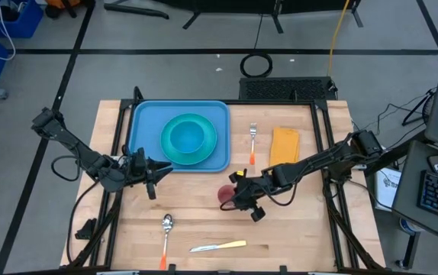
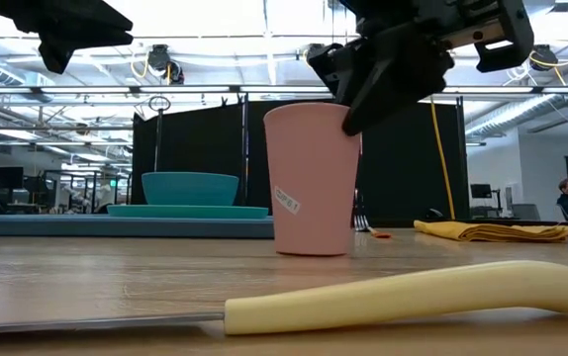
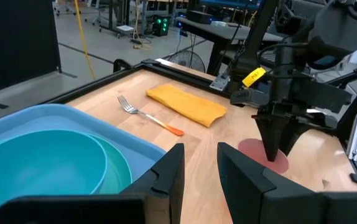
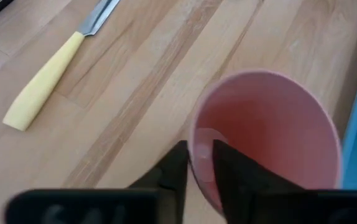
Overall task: Set up tray
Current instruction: Put the pink cup on top of the green plate on the blue serving tray
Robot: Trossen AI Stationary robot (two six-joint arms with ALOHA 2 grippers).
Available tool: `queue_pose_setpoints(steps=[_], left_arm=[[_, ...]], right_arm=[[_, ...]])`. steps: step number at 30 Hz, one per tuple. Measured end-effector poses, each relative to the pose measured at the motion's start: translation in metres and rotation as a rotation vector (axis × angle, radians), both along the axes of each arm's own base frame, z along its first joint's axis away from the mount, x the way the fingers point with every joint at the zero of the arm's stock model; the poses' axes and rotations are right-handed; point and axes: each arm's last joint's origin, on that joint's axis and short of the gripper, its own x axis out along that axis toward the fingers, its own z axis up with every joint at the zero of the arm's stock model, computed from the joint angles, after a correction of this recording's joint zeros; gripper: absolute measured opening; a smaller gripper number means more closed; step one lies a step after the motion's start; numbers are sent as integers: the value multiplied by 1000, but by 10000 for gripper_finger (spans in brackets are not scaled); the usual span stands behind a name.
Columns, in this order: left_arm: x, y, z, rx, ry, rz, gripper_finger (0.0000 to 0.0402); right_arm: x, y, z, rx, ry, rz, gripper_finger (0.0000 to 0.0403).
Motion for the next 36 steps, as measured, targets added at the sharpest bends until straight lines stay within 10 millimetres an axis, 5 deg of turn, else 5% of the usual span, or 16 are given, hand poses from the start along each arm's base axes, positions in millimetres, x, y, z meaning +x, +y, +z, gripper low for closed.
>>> queue_pose_setpoints(steps=[3, 11, 22, 36], left_arm=[[0, 0, -1, 3, 6, 1, 97], [3, -2, -5, 18, 26, 9, 97], [8, -5, -12, 35, 54, 30, 97], [13, -10, -21, 62, 97, 31, 97]], right_arm=[[0, 0, 0, -6, -3, 6, 12], [0, -6, 4, -47, -27, -12, 4], [9, -26, 47, -132, -162, -66, 1], [24, -94, 76, -258, -229, -268, 0]])
